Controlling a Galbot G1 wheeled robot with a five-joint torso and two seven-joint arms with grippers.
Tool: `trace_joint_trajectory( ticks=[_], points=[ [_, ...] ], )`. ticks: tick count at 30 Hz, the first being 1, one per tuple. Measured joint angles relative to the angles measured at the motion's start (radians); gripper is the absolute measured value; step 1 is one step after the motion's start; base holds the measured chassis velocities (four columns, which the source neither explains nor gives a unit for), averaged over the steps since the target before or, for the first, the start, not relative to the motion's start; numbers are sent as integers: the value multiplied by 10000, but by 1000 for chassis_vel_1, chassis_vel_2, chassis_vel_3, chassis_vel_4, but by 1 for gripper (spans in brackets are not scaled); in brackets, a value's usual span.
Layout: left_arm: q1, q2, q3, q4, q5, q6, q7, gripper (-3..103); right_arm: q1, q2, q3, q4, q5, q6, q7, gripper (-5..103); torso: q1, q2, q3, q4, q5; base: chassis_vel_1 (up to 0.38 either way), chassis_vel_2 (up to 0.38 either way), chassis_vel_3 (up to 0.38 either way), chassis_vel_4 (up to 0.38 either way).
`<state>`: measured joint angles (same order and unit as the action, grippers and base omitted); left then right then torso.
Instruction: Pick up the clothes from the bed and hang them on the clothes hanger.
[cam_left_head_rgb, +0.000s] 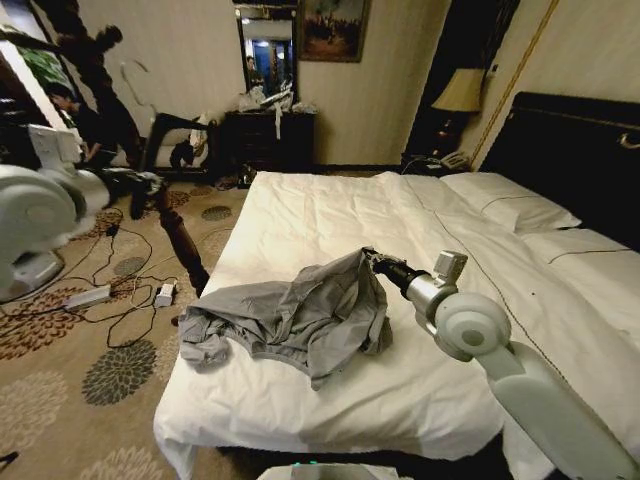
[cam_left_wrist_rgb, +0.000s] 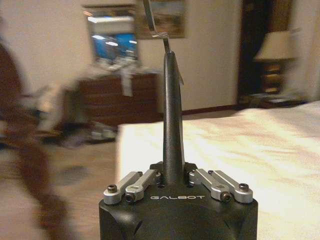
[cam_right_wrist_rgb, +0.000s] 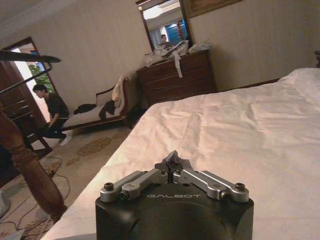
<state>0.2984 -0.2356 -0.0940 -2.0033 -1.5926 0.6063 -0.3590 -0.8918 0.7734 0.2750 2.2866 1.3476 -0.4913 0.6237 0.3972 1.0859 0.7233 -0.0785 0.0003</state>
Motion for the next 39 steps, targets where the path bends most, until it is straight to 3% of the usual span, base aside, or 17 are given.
trace_joint_trajectory(
  ticks=[1, 5, 6, 7, 10, 12, 14, 20, 21, 23, 26, 30, 32, 39],
  points=[
    [0, 0, 0, 0, 0, 0, 0, 18, 0, 0, 0, 0, 0, 0, 0, 0, 0, 0, 0, 0, 0, 0, 0, 0, 0],
    [736, -55, -122, -310, 202, -641, 1023, 18, -308, -109, 262, 75, -47, 13, 77, 0, 0, 0, 1, 7, -3, 0, 0, 0, 0],
    [1104, -82, -132, -368, 689, -1066, 2015, 18, -491, -176, 471, 113, -67, 20, 97, 0, 0, 1, 0, 6, -2, 0, 0, 0, 0],
    [1104, -82, -132, -368, 689, -1066, 2015, 18, -491, -176, 471, 113, -67, 20, 97, 0, 0, 1, 0, 6, -2, 0, 0, 0, 0],
    [2052, -104, -149, -398, 1915, -2026, 3434, 18, -778, -280, 911, 168, -65, 34, 209, 0, 1, 0, 0, 5, 1, 0, 0, 0, 0],
    [2368, -105, -149, -414, 2334, -2300, 3756, 18, -877, -308, 1057, 171, -62, 42, 233, 0, 1, 0, 1, 7, -4, 0, 0, 0, 0],
    [3133, -25, -101, -495, 3281, -2792, 4584, 18, -1193, -386, 1467, 143, -116, 62, 261, 0, 1, 0, 1, 8, -4, 0, 0, 0, 0],
    [3925, 128, -67, -584, 4034, -3397, 5622, 18, -1390, -315, 1667, -29, -316, 81, 304, 0, 0, 0, 1, 5, -2, 0, 0, 0, 0],
    [4154, 300, -9, -582, 4082, -3845, 6405, 18, -1429, -236, 1665, -94, -390, 119, 309, 0, 2, 0, 1, 9, -3, 0, 0, 0, 0],
    [4351, 493, 44, -494, 3937, -4253, 7139, 18, -1446, -168, 1588, -195, -536, 189, 310, 0, 1, 0, 1, 8, -1, 0, 0, 0, 0],
    [4615, 652, 44, -419, 3968, -4620, 7626, 18, -1412, -47, 1452, -383, -726, 196, 320, 0, 1, 0, 1, 7, -2, 0, 0, 0, 0],
    [4775, 855, 38, -351, 4771, -4948, 7913, 18, -1336, 17, 1407, -492, -754, 193, 352, 0, 3, 0, 2, 8, -6, 0, 0, 0, 0],
    [4853, 1182, 152, -286, 5449, -5372, 8289, 18, -1311, -6, 1413, -554, -754, 190, 357, 0, 1, 0, 1, 7, -2, 0, 0, 0, 0],
    [5038, 1510, 319, -302, 6051, -6007, 8836, 18, -1238, -41, 1429, -637, -769, 201, 357, 0, 1, 0, 1, 6, -3, 0, 0, 0, 0]
  ],
)
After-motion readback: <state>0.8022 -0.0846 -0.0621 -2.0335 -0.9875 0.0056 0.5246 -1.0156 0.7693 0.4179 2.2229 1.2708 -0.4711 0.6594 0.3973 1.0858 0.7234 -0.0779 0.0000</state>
